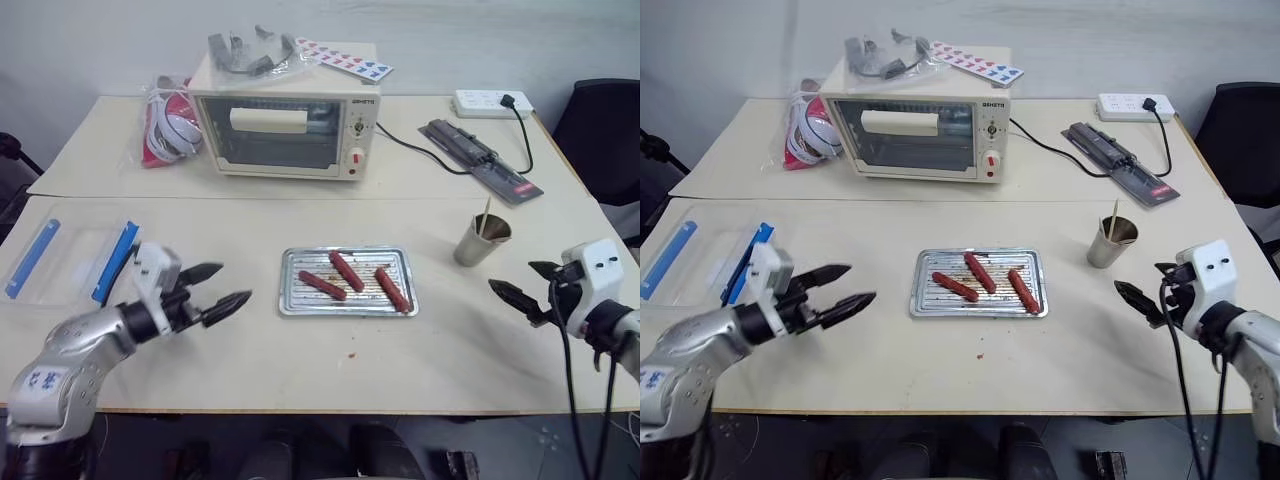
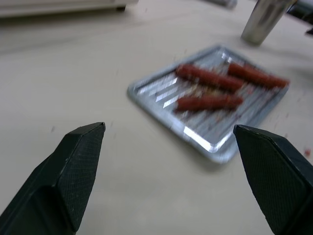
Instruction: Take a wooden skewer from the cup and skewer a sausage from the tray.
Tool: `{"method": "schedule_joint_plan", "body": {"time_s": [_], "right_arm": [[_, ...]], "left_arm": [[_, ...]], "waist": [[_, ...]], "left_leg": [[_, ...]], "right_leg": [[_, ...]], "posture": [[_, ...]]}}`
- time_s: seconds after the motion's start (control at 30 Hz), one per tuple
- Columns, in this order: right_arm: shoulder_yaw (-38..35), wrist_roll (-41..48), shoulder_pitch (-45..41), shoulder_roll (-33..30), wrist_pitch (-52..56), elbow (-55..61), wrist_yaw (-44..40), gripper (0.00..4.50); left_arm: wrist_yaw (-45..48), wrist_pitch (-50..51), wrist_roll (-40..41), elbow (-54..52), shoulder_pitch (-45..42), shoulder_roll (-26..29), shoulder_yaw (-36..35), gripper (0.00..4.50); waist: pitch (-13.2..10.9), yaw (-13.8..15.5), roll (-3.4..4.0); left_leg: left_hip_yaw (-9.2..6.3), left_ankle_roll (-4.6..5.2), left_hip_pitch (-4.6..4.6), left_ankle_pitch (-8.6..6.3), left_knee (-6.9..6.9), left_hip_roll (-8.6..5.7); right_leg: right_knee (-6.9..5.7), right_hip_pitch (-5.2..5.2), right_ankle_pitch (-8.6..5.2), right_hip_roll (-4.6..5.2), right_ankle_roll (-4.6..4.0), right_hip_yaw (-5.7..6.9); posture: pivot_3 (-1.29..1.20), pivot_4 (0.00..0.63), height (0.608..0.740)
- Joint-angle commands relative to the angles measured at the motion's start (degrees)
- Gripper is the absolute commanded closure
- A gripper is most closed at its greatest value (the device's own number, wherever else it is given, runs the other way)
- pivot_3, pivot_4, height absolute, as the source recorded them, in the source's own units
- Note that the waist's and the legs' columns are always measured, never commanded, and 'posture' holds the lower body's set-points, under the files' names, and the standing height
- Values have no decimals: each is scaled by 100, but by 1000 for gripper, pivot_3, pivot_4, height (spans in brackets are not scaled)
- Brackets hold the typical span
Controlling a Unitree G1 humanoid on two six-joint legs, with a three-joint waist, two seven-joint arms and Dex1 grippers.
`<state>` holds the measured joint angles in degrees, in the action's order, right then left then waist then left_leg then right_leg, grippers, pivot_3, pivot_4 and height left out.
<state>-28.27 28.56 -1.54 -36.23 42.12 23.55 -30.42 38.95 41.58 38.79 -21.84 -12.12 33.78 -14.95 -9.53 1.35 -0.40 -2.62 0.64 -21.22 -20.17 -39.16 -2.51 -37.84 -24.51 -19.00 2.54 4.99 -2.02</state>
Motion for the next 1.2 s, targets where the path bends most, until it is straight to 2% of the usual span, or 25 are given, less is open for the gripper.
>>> {"method": "schedule_joint_plan", "body": {"time_s": [0.03, 0.17, 0.33, 0.6, 0.7, 0.9, 1.03, 1.2], "right_arm": [[-280, 441, -183, 371, 182, 750, 578, 137], [-286, 494, -414, 549, 388, 781, 1080, 137], [-250, 612, -626, 613, 427, 688, 1321, 137], [324, 309, -1071, 945, -31, 67, 1515, 137], [409, 242, -1141, 1043, -178, -68, 1577, 649], [494, 184, -1177, 1093, -387, -174, 1600, 2260], [479, 175, -1127, 1077, -468, -221, 1565, 2260], [420, 203, -1124, 1153, -572, -286, 1649, 3264]], "left_arm": [[145, 311, 524, -91, -616, -70, 255, 20], [589, 527, 751, 80, -1327, -5, 652, 20], [1277, 559, 812, 181, -1999, 120, 1158, 20], [1710, 150, 277, 371, -2400, 36, 1864, 20], [1743, 56, 191, 425, -2383, 41, 1883, 0], [1766, -21, 99, 452, -2364, 52, 1860, 0], [1748, -42, 71, 445, -2343, 38, 1869, 0], [1723, -68, 5, 431, -2366, -11, 1920, 0]], "waist": [[0, -7, 0], [0, -35, 0], [0, -38, 0], [1, -126, 0], [-2, -151, 4], [-2, -146, 4], [-2, -149, 4], [-2, -152, 4]], "left_leg": [[0, -1, 0, 0, 0, 0], [1, -3, 2, 2, 0, -1], [0, -4, 2, 3, 1, -1], [1, -4, 2, 4, 0, -3], [1, -5, 0, 4, 1, -3], [0, -5, -1, 4, 1, -3], [0, -4, -1, 4, 0, -3], [0, -5, -1, 4, 1, -2]], "right_leg": [[0, 0, 0, 0, 0, 0], [0, -2, 0, -2, 0, -1], [1, -4, 0, -3, 0, -1], [0, -3, 0, -3, 0, -3], [-10, -8, 0, -3, 0, -3], [-9, -7, 0, -3, 0, -3], [-9, -6, 0, -3, 0, -2], [-9, -7, 0, -3, 0, -3]], "posture": [[0, 150, 740], [0, 150, 740], [0, 150, 740], [0, 150, 740], [0, 150, 740], [0, 150, 740], [0, 150, 740], [0, 150, 740]]}}
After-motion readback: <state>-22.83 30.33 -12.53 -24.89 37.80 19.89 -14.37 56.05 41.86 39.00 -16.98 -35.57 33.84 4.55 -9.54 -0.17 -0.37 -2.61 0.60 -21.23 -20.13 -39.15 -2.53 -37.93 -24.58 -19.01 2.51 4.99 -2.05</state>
